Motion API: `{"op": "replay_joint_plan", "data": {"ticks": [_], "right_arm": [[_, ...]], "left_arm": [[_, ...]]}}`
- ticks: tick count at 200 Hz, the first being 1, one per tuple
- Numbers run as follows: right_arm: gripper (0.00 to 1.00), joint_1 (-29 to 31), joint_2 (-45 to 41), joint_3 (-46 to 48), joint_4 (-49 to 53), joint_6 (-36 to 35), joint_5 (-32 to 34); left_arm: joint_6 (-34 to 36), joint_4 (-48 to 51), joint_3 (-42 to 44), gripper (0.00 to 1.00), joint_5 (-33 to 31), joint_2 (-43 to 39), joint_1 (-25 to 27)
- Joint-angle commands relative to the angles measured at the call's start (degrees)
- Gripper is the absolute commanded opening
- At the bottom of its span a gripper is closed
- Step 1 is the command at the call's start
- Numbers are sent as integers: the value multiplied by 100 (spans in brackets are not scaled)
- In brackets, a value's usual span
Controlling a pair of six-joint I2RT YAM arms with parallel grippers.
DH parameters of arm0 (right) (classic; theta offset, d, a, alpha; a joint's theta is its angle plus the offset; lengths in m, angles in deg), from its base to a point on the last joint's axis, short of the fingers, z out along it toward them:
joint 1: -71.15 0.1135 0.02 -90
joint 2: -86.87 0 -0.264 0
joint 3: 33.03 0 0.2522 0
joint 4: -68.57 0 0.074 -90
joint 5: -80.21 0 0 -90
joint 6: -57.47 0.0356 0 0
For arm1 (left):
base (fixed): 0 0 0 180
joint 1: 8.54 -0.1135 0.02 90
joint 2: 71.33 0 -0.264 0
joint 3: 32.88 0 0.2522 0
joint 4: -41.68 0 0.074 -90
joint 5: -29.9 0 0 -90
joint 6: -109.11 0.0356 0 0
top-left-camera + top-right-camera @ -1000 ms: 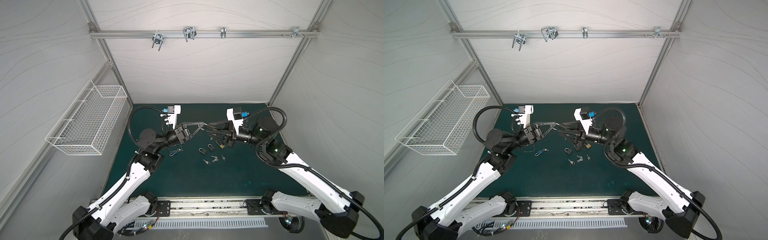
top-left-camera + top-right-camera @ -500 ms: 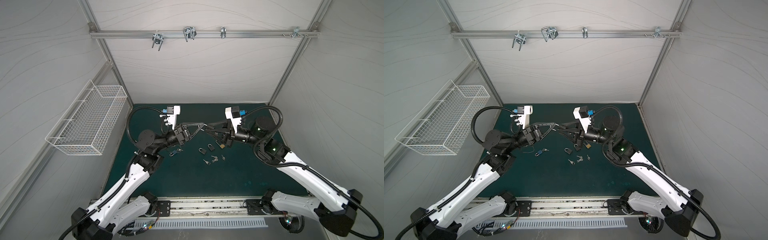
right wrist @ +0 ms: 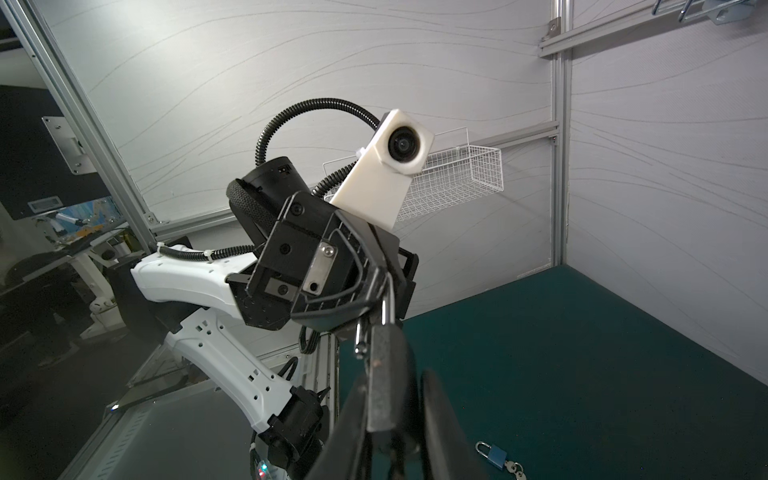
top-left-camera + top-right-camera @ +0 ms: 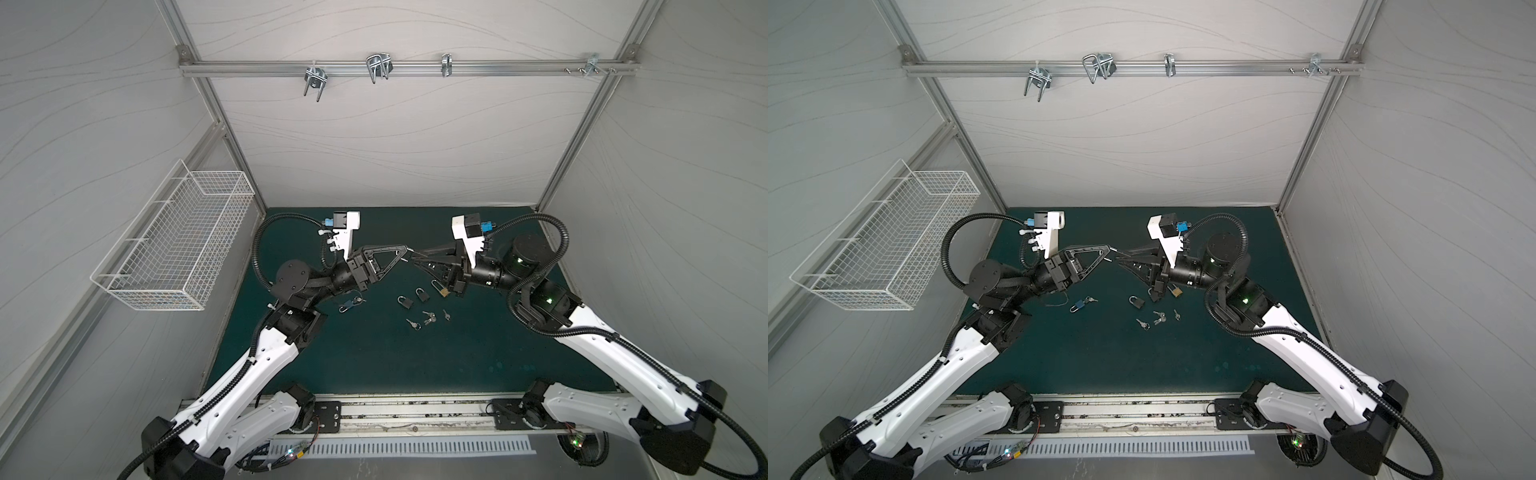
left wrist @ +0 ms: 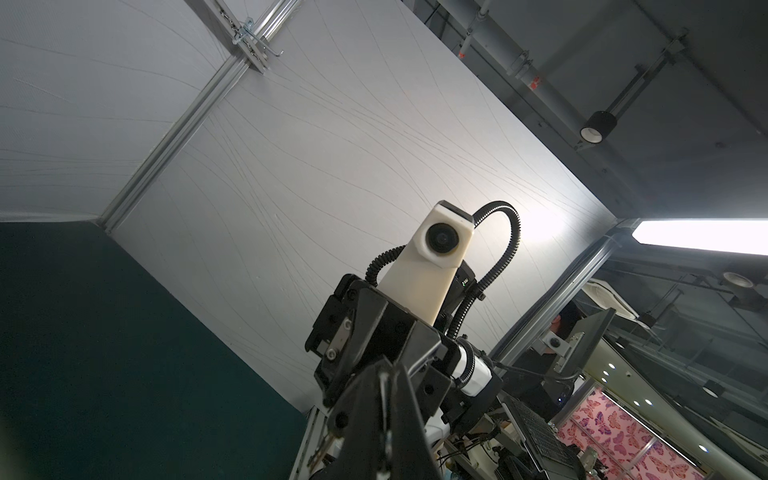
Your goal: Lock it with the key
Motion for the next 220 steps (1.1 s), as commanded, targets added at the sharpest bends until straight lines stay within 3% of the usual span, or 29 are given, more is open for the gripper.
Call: {"op": "replay_joint_plan", "data": {"ticks": [1, 63, 115, 157, 192, 220], "right_arm": [[15, -2, -175, 43, -172, 88, -11], [1, -5, -249, -2, -190, 560, -202], [0, -10, -130, -27, -802, 2348, -418], [0, -11, 161, -102, -1413, 3358, -695], [0, -8, 340, -202, -1562, 3582, -879], [0, 2, 351, -338, -1242, 3284, -759]], "left_arm": [[43, -351, -113, 0, -3, -148, 44], [304, -95, -215, 0, 23, -200, 40], [1050, 496, -532, 0, 326, -324, 45], [1356, 729, -724, 0, 435, -341, 44], [1451, 845, -745, 0, 467, -302, 38], [1308, 761, -815, 0, 551, -175, 93]]}}
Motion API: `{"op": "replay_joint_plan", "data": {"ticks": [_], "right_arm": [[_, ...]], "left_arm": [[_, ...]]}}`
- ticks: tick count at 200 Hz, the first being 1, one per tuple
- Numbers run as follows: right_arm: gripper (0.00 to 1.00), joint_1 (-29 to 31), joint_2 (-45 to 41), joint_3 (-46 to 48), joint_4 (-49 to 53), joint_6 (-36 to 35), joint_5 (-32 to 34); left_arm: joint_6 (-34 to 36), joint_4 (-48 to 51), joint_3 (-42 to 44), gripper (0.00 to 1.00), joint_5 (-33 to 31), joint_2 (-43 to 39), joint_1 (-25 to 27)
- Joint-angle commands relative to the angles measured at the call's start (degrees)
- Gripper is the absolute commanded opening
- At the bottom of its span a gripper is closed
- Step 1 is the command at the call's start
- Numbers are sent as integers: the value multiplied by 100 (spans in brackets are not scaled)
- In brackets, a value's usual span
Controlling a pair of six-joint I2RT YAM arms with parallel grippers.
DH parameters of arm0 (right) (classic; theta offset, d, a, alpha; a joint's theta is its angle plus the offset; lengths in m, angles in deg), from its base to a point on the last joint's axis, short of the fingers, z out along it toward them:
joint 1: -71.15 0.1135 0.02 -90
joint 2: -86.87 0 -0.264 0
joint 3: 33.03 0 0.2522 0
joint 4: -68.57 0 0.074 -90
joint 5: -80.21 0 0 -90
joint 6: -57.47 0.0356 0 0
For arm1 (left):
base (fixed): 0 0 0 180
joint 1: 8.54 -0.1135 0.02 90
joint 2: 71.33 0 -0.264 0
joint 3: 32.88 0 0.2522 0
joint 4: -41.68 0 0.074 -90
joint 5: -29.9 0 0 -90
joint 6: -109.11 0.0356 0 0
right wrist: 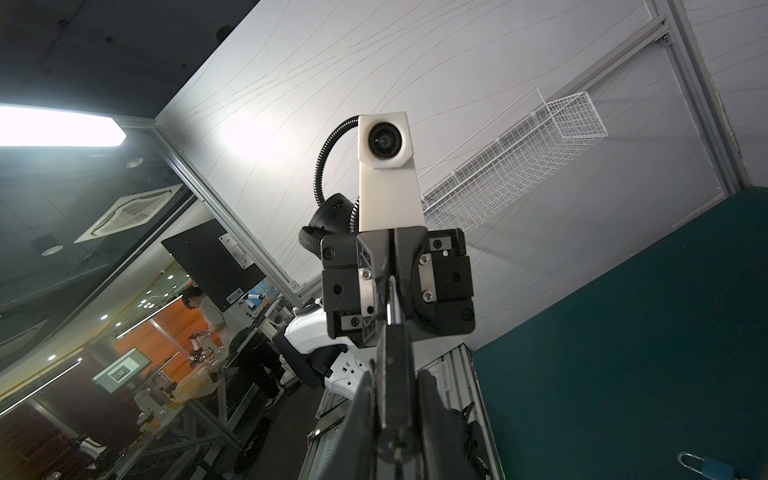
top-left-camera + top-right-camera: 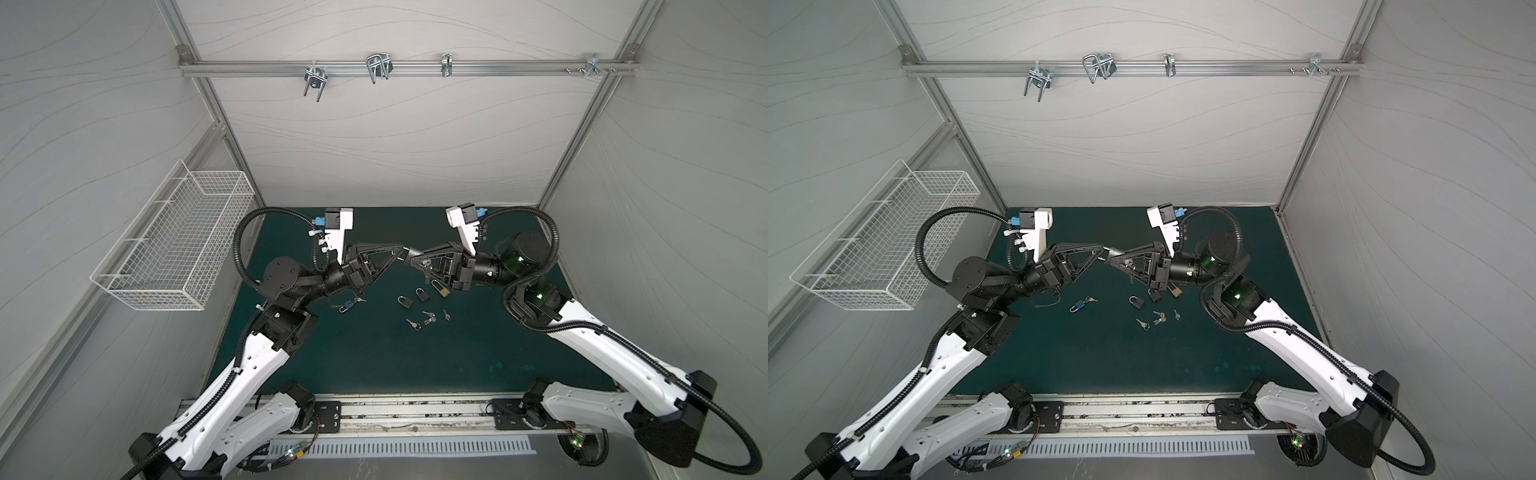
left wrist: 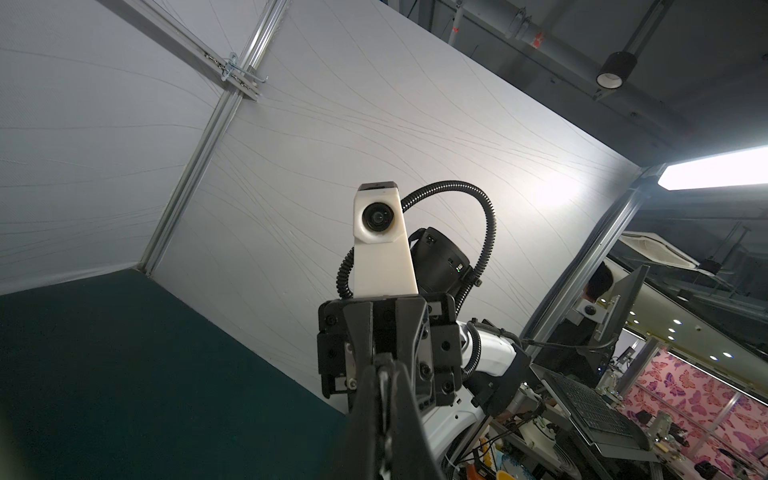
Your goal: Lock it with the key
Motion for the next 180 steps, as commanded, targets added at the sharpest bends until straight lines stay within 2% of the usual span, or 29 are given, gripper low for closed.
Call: {"op": "replay_joint_plan", "data": {"ticks": [1, 50, 108, 144, 180], "right_arm": [[0, -17, 47, -302, -86, 28, 162], [0, -8, 126, -451, 65, -268, 315], [0, 2, 70, -682, 638, -1047, 588], [0, -9, 109, -766, 339, -744, 491], [0, -16, 208, -908, 164, -609, 455]], "left_arm": [[30, -141, -297, 0, 376, 70, 91], [313, 75, -174, 0, 162, 255, 565], [295, 46, -193, 0, 100, 471, 721], [210, -321, -149, 0, 262, 716, 922], [738, 123, -188, 0, 87, 1014, 1541]]}}
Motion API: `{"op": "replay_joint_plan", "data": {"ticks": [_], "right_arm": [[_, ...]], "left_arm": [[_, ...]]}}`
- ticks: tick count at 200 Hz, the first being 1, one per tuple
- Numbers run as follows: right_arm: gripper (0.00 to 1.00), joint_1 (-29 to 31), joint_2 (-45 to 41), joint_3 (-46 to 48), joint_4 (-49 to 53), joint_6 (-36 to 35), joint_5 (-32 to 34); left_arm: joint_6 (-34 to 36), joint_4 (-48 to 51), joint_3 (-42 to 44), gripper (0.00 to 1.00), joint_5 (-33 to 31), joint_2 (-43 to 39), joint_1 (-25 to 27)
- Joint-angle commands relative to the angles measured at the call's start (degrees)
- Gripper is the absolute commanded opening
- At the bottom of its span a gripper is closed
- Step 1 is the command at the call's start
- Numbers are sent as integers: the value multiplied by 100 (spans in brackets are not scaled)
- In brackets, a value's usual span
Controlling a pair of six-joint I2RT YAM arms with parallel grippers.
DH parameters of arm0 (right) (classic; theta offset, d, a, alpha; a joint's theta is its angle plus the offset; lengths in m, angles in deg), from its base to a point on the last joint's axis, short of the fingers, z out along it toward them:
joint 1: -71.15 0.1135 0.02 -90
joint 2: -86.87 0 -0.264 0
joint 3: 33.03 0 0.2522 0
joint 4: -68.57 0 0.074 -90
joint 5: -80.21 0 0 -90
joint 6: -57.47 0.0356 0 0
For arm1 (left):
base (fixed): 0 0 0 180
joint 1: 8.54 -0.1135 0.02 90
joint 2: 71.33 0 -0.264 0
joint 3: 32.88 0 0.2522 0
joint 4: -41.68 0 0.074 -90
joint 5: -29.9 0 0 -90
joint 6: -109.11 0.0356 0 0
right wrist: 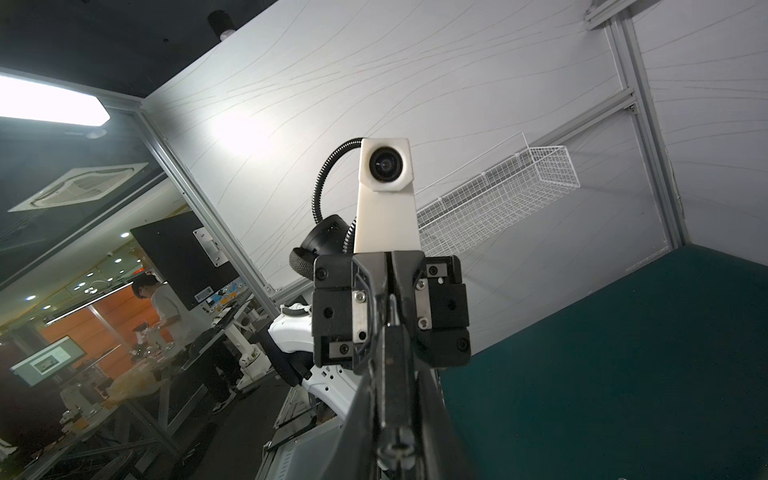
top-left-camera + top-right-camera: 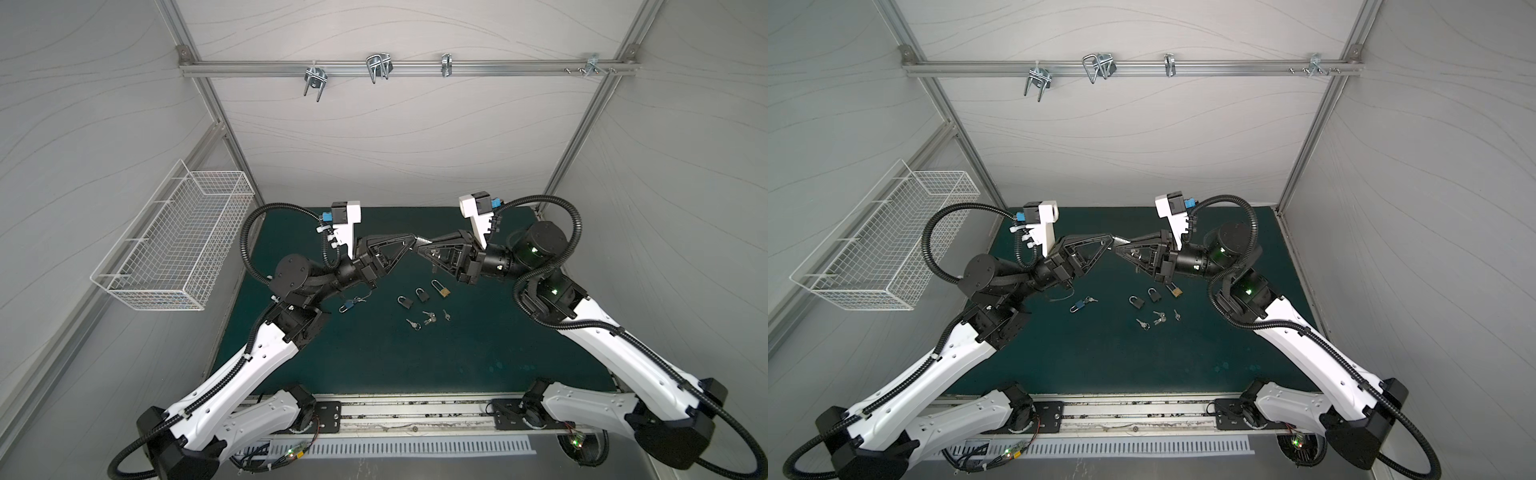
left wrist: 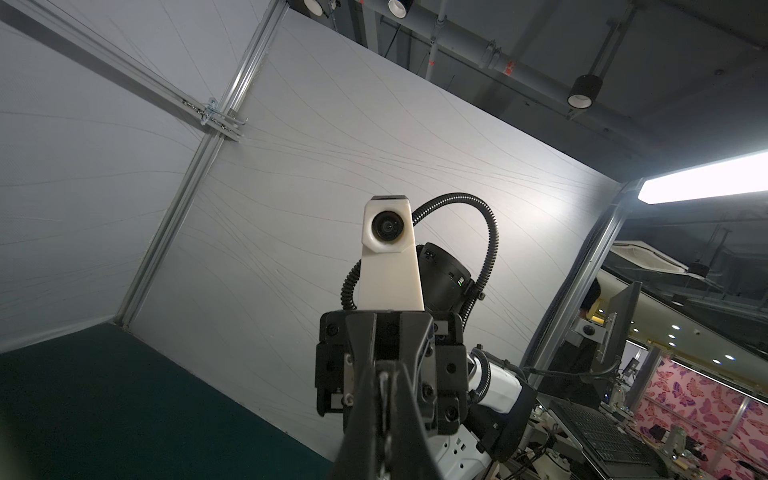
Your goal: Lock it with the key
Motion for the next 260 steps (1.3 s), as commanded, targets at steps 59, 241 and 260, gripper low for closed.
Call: {"op": "replay_joint_plan", "data": {"ticks": [59, 241, 260], "right_arm": [[0, 64, 88, -330, -144, -132, 338], [61, -93, -958, 946, 867, -1498, 623], [60, -97, -816, 845, 685, -1227, 504]], "left_arm": [[303, 409, 334, 0, 651, 557, 949], [-624, 204, 705, 0, 543, -793, -925], [-674, 152, 718, 0, 573, -753, -917]]}}
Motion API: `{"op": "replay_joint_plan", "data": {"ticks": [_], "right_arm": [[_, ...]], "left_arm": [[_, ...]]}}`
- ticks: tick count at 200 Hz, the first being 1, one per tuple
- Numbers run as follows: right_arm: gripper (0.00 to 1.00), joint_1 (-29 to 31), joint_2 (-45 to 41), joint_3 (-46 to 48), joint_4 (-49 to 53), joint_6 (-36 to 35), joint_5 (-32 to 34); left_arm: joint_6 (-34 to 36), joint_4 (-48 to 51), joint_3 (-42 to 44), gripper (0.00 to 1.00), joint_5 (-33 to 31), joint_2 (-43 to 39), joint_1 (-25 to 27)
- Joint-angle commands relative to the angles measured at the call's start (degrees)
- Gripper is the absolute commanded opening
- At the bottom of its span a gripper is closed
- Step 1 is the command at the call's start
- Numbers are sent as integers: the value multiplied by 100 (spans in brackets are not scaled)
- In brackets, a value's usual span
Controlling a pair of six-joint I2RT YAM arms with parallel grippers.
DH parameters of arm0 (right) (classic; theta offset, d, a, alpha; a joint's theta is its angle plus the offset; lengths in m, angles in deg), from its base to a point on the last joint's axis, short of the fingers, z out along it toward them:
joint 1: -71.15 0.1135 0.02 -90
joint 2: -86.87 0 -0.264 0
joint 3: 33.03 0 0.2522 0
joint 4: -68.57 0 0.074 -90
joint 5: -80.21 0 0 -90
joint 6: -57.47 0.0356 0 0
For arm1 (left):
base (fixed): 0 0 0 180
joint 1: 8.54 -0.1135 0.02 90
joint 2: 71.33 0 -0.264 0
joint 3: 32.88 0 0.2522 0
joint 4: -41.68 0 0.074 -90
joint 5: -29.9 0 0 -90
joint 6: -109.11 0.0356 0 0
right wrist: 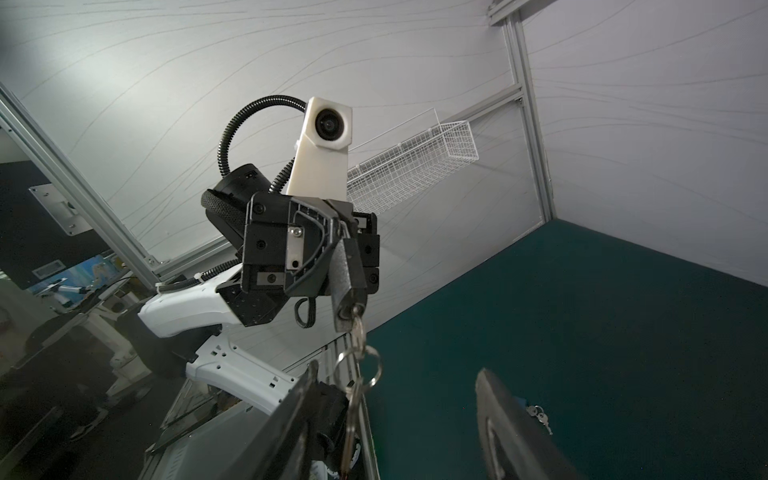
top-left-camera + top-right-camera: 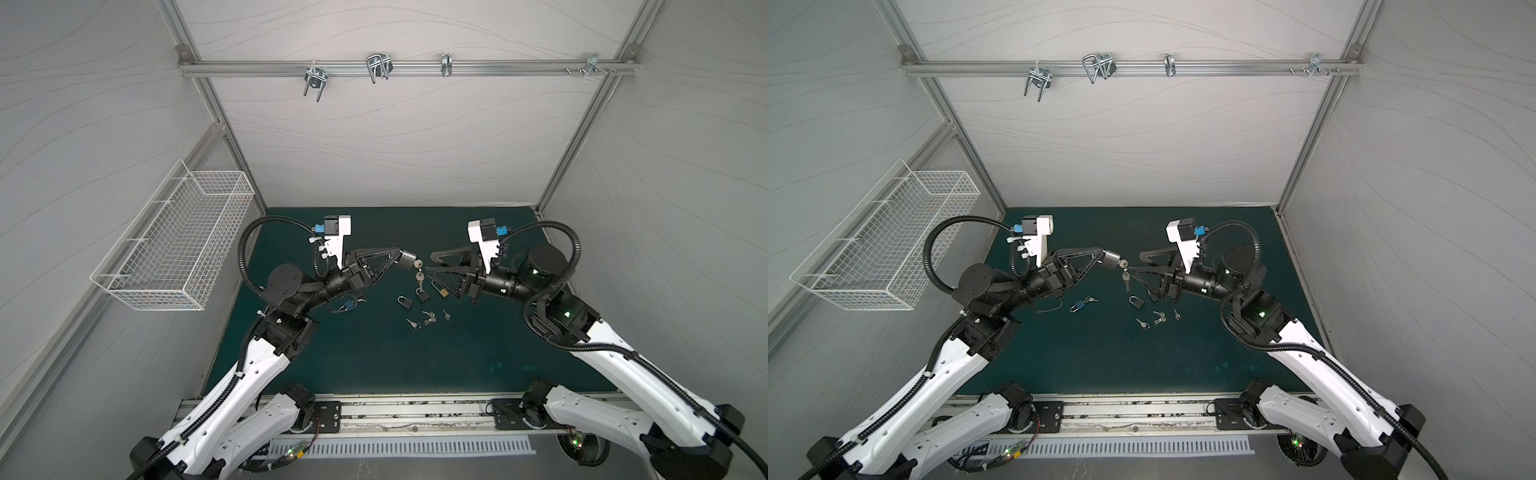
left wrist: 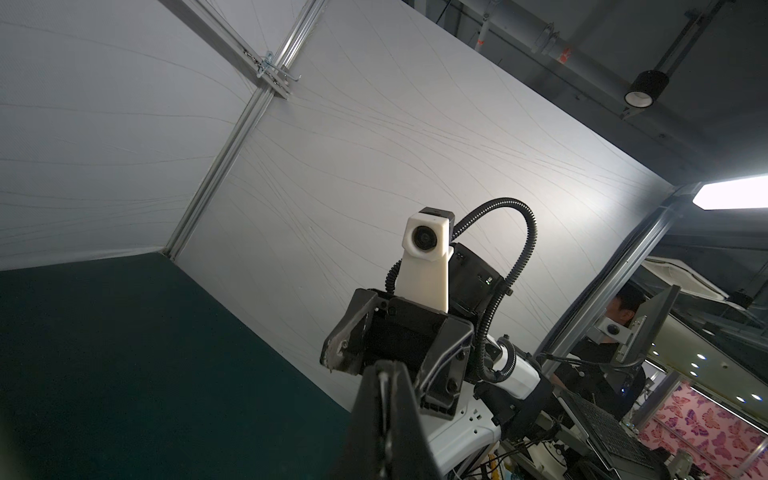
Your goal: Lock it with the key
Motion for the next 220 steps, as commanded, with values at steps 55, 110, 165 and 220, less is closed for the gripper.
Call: {"op": "replay_joint_plan", "data": {"ticks": [55, 110, 165, 220], "right_arm": [[57, 129, 260, -455, 133, 9, -23], [49, 212, 254, -534, 773, -319, 586], [39, 215, 271, -462, 712, -195, 488], [26, 203, 302, -538, 522, -75, 170]], "left_arm": [[-182, -604, -27, 0, 161, 128, -22], [-153, -633, -9, 0, 118, 172, -32], [-178, -638, -86, 0, 177, 264, -32], [-242, -634, -220, 0, 303, 422, -38]]}}
